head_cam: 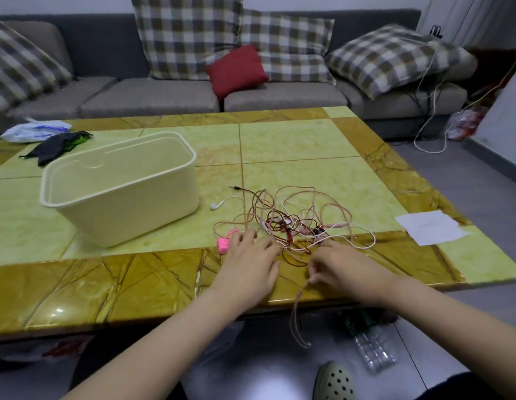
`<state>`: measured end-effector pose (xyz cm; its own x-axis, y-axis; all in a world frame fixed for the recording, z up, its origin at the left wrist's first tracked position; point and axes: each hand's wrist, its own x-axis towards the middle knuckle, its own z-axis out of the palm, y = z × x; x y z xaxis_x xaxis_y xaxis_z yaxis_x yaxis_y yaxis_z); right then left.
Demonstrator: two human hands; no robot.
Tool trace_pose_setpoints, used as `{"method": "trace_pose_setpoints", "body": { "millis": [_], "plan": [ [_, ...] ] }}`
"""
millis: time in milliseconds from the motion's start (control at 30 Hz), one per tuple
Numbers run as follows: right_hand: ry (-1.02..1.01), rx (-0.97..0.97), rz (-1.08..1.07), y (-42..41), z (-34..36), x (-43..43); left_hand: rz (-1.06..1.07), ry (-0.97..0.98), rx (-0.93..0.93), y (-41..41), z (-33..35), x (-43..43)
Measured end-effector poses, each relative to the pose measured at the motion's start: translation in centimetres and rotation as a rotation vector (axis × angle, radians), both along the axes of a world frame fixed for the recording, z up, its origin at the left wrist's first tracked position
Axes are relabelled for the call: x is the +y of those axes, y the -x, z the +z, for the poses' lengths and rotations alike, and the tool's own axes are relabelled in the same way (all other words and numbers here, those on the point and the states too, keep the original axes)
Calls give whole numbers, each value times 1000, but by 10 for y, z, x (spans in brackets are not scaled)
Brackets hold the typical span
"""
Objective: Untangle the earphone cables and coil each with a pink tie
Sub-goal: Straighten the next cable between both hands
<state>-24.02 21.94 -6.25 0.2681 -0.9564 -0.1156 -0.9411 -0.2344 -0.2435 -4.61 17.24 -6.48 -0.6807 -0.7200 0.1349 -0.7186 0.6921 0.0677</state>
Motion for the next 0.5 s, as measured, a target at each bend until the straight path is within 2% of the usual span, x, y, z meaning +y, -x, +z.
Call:
{"method": "trace_pose_setpoints", "body": {
  "millis": [100, 267, 500],
  "plan": [
    [76, -136, -99, -4, 9, -3, 7, 19, 60, 0, 10, -6],
    [228, -283, -140, -16, 37, -17, -22, -171, 167, 7, 25, -6],
    [317, -171, -152, -7, 69, -36, 71, -144, 330, -2, 47, -32]
  ]
}}
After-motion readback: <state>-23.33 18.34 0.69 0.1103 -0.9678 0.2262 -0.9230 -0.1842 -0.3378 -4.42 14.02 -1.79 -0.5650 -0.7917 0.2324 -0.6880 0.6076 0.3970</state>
